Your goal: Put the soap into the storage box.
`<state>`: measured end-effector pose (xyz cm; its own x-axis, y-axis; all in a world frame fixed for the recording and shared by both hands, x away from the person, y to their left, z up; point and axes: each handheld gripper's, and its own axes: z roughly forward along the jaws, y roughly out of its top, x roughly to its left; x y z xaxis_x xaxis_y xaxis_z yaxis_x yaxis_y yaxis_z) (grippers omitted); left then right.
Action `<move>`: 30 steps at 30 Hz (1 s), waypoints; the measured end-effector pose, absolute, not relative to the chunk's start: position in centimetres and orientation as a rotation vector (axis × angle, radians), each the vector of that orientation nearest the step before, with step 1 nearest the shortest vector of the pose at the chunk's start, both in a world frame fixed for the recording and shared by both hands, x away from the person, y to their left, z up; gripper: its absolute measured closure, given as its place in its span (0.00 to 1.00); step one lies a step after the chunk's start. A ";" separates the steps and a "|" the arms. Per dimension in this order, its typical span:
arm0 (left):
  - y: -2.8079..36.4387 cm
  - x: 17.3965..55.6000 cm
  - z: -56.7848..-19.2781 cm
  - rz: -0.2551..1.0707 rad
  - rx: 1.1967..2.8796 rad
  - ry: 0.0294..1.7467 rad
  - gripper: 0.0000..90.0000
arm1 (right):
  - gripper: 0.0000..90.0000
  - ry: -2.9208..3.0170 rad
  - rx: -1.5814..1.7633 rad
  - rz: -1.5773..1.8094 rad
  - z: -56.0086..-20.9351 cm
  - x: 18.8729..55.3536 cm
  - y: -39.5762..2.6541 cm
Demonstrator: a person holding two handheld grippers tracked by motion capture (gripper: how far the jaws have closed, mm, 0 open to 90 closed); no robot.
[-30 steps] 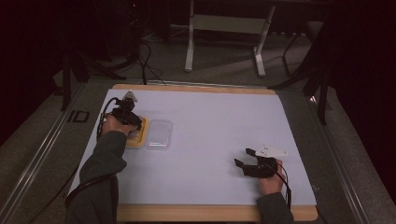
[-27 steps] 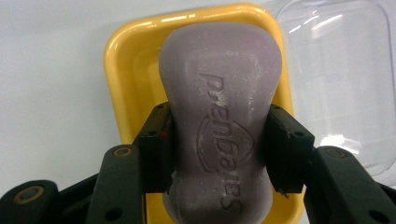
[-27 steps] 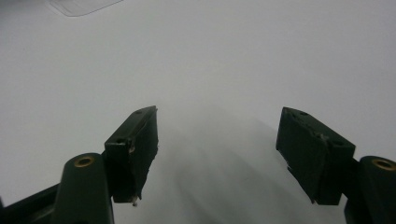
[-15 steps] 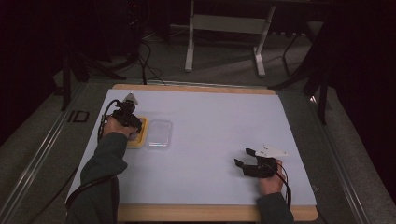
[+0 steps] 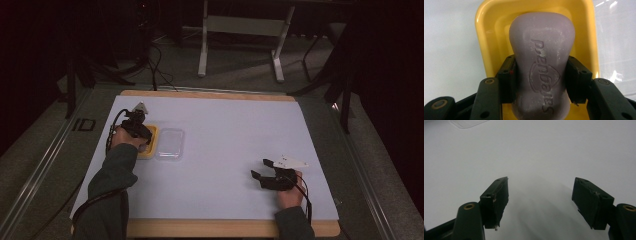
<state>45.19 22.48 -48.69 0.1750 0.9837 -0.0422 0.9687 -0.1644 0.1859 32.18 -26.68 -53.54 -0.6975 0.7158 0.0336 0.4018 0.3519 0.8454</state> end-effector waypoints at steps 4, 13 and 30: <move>22.4 45.2 -48.8 0.135 2.274 1.915 0.55 | 0.32 2.278 0.986 1.278 -53.5 32.2 -26.7; 22.3 45.2 -48.9 0.140 2.270 1.915 0.55 | 0.32 2.278 0.983 1.277 -53.5 32.2 -26.7; 22.9 45.3 -49.0 0.075 2.279 1.878 0.51 | 0.32 2.279 0.981 1.276 -53.6 32.2 -26.7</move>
<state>45.25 22.85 -48.98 0.1975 0.9770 -0.0801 0.9676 -0.1812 0.1759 32.19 -26.66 -53.55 -0.6991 0.7144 0.0299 0.3989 0.3550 0.8455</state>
